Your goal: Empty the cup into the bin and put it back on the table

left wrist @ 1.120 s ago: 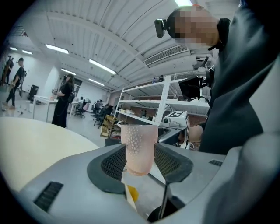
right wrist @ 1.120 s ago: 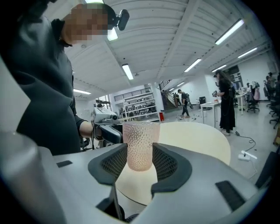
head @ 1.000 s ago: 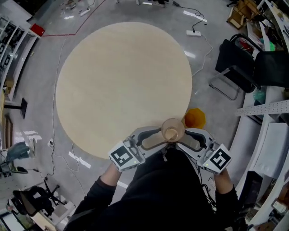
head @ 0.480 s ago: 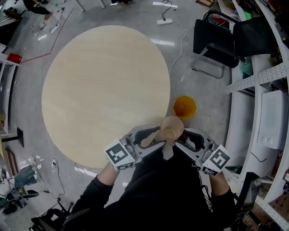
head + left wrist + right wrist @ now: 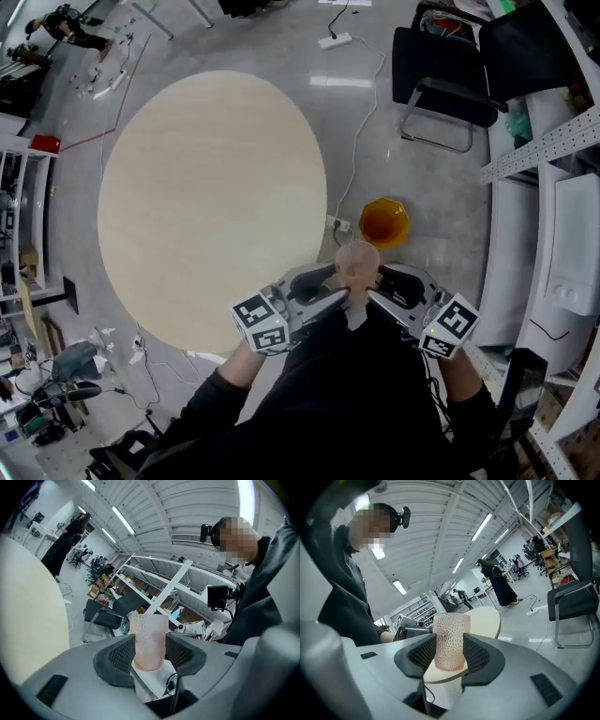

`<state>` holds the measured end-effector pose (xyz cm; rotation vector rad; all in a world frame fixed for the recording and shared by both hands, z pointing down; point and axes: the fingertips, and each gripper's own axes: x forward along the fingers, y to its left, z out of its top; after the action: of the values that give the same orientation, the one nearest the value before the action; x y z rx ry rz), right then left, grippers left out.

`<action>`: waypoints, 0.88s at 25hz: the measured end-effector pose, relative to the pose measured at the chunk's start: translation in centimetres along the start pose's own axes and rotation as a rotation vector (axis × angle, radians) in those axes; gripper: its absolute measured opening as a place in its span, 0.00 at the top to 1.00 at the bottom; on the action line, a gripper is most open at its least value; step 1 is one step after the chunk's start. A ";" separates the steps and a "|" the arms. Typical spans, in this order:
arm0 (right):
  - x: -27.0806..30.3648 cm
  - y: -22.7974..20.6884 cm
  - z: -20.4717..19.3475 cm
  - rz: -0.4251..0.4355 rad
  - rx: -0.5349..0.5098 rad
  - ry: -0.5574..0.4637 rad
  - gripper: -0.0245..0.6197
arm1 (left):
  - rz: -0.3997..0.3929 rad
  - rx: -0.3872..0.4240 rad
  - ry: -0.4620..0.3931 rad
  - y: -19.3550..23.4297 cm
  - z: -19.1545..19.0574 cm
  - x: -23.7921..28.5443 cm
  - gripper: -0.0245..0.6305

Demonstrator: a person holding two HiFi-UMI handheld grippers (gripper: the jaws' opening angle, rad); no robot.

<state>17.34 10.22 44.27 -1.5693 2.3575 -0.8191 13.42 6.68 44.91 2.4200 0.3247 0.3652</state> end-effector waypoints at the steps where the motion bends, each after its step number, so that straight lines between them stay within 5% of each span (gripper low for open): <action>1: -0.6 -0.8 -0.2 0.007 0.011 0.009 0.70 | 0.010 -0.022 0.004 0.1 -0.4 0.9 0.64; 10: -5.3 -8.2 -2.4 0.021 0.162 0.051 0.70 | 0.085 -0.177 0.021 2.1 -3.6 8.9 0.64; 22: -7.3 -17.4 -8.6 -0.130 0.443 0.025 0.70 | 0.091 -0.450 0.111 8.6 -10.0 15.7 0.64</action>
<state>30.31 14.67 59.82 -1.5308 1.9221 -1.2887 25.82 11.02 60.62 1.9807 0.1590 0.5510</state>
